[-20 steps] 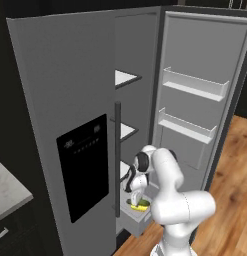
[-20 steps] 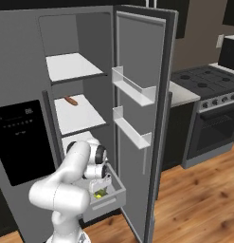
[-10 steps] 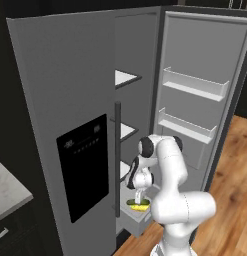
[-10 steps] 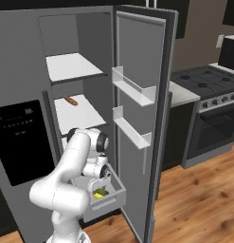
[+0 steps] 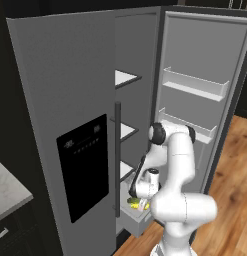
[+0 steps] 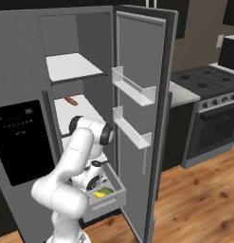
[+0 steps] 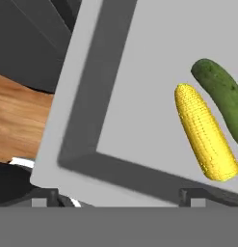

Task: Place the cucumber and corn inside the fridge drawer. Close the drawer after placing the vegetables.

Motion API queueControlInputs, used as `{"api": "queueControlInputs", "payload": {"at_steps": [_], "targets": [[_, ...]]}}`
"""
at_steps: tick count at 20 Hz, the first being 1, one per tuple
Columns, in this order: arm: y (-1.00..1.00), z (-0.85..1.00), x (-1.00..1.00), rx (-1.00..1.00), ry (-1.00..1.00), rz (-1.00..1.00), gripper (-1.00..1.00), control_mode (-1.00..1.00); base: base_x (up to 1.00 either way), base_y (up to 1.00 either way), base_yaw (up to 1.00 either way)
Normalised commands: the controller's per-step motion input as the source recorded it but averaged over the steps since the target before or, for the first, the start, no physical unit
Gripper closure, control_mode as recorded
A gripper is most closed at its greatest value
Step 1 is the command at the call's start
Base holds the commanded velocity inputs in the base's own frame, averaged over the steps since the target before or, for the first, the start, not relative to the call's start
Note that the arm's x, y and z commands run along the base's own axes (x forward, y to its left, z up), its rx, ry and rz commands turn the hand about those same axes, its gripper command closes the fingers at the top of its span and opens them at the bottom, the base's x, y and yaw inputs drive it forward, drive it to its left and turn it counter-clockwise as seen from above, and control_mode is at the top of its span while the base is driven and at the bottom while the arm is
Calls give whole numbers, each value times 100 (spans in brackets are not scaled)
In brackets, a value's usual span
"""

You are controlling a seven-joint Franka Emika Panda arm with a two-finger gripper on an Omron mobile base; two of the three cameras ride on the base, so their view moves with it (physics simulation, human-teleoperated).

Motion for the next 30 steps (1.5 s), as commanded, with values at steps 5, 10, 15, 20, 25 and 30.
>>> {"api": "queueControlInputs", "payload": {"at_steps": [5, 10, 15, 20, 25, 30], "targets": [[0, 90, -81, 0, -37, -18, -100, -100, 0, 0, 0], [-1, 100, -67, 0, -31, -19, -100, -100, 0, 0, 0], [-6, 97, -70, 0, -23, -20, -100, -100, 0, 0, 0], [-34, 16, -98, 0, -7, -15, -100, -100, 0, 0, 0], [-35, -33, -100, 1, 0, -14, -100, -100, 0, 0, 0], [-6, -24, -95, 1, 0, -11, -100, -100, 0, 0, 0]]}}
